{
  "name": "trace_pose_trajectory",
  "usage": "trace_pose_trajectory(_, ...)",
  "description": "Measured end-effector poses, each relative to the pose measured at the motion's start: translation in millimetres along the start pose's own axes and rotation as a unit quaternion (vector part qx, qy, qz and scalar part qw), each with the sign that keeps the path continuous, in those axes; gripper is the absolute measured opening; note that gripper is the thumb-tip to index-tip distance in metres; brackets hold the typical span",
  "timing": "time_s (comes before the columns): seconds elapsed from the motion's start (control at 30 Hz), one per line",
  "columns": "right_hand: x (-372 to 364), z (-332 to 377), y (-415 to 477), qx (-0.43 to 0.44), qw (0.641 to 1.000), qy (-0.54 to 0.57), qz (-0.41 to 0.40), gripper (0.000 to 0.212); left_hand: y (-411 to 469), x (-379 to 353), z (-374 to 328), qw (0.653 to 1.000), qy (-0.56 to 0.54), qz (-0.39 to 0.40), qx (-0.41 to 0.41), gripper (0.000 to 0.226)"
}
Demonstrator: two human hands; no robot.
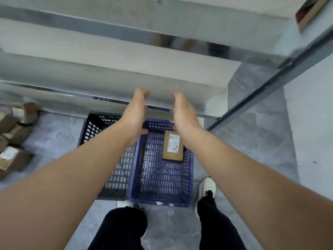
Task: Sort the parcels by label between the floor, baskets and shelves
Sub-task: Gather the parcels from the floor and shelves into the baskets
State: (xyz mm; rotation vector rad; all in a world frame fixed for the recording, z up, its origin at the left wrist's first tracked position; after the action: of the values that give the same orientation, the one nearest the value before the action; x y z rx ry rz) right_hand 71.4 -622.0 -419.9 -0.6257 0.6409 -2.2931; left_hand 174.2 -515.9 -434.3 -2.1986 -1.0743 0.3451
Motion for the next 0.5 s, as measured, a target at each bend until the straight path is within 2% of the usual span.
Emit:
trace_pose_trajectory(0.1, 13.5, 54.0, -45.3, 0.041, 0.999, 0.000, -0.024, 0.034, -46.3, 14.0, -45.8, 0.999, -0.028, 0.005, -0.022, 0.053)
trace_pose_trajectory(0.23, 31.9, 123.8, -112.4, 0.078, 0.996, 0.030, -0.033, 0.031, -116.3, 30.9, -97.0, 0.997, -0.062, 0.004, -0.037, 0.052)
trace_pose_trajectory(0.4, 63.4, 219.0, -200.0, 0.170, 0.985, 0.020, -0.016, 0.039, -228.7, 43.8, -183.6, 0.990, -0.072, -0.033, -0.116, 0.053)
trace_pose_trajectory(0.5, 78.7, 258.8, -241.1, 0.211, 0.976, 0.045, 0.017, 0.036, -286.0, 44.8, -229.3, 0.979, -0.078, -0.071, -0.174, 0.054)
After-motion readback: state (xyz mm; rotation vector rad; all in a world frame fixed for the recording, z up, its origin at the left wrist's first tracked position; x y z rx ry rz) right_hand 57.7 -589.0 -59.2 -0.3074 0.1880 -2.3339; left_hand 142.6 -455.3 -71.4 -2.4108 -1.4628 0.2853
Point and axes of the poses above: each hand's wrist, its own y-axis towards the middle knuckle, its own x-axis out of the back of the hand, z = x × y, the point moved 9 cm from there along y, towards the middle knuckle, and after that the axes turned 2 degrees about y, right-handed, at the moved point
